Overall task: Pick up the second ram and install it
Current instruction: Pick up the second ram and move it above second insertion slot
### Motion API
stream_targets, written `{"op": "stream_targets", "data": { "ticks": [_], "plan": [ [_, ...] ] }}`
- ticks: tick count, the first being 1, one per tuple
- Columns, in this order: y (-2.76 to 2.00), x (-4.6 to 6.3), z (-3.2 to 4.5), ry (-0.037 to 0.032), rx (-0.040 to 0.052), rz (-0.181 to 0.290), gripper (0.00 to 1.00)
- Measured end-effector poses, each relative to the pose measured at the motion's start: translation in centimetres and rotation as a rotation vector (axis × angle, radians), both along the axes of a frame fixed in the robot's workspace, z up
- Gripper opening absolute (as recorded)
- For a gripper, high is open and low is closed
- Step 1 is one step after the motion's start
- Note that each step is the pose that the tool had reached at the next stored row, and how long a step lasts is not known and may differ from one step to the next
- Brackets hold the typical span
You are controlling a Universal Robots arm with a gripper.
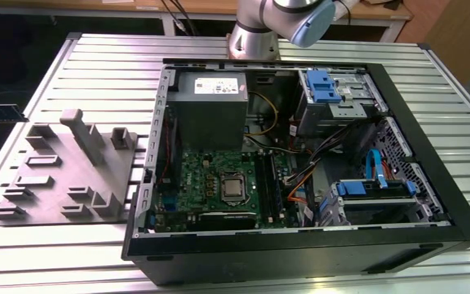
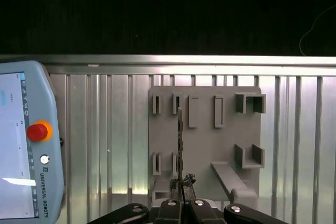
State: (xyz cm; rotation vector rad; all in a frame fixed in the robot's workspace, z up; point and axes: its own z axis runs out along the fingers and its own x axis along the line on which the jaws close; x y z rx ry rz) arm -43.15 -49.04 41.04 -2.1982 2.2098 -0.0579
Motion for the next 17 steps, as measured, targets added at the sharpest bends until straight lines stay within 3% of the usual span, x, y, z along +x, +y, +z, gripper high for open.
{"op": "stream_targets", "data": {
  "ticks": [6,17],
  "plan": [
    [0.0,1.4,-0.01,0.0,0.0,0.0,0.11],
    [0.0,5.2,-0.03,0.0,0.0001,0.0,0.11]
  ]
}}
